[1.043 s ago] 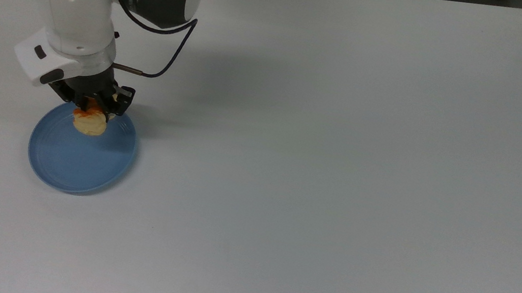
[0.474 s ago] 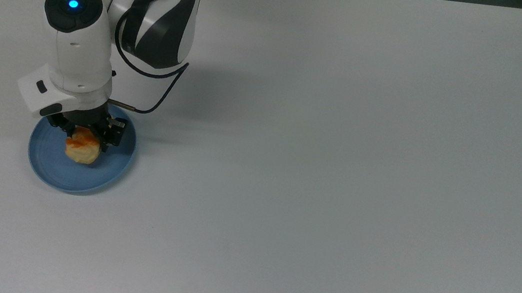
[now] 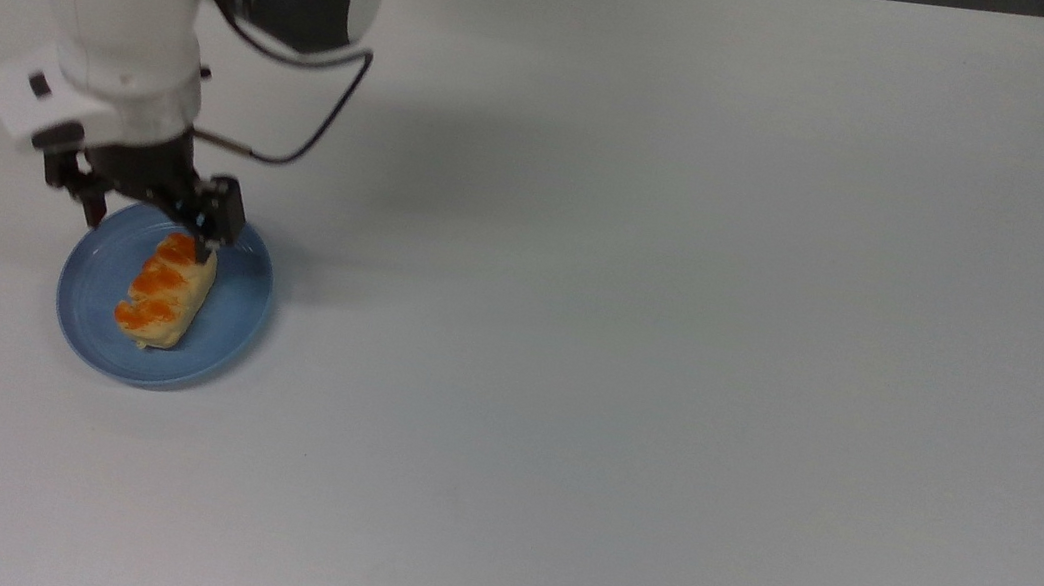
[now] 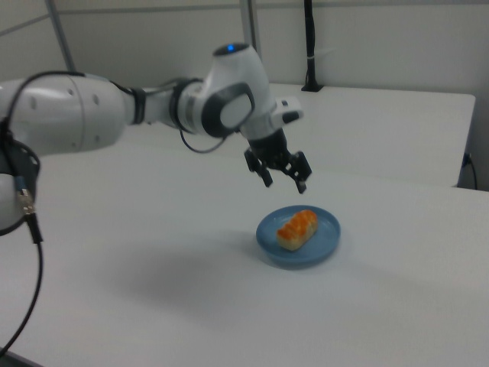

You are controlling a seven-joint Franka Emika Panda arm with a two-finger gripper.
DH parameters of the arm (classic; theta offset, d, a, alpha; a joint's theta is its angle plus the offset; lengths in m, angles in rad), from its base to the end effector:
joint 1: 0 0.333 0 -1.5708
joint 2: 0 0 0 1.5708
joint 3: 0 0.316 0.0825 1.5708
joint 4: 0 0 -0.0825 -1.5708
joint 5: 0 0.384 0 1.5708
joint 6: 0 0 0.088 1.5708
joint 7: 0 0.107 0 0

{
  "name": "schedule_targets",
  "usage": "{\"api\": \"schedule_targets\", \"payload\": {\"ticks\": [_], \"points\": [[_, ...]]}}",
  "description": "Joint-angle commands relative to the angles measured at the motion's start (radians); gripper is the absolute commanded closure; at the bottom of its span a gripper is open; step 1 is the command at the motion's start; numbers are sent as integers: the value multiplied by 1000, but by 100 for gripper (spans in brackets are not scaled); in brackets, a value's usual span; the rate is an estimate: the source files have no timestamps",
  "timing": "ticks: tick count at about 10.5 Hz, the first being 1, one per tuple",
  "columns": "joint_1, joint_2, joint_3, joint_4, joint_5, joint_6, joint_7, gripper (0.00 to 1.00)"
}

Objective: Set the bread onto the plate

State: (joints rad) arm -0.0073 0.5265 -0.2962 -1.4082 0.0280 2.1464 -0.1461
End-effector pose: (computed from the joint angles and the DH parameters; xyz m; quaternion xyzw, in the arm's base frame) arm 0.7039 -0.1748 0.4317 0.9899 -0.0568 0.1005 0.0828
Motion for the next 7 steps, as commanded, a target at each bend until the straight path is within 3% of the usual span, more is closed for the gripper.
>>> {"api": "schedule_targets", "payload": {"ticks": [1, 4, 7], "points": [[29, -302, 34, -155, -2, -246, 19, 0], [64, -436, 124, -204, -3, -402, 118, 0], [116, -471, 138, -207, -28, -508, 135, 0]]}}
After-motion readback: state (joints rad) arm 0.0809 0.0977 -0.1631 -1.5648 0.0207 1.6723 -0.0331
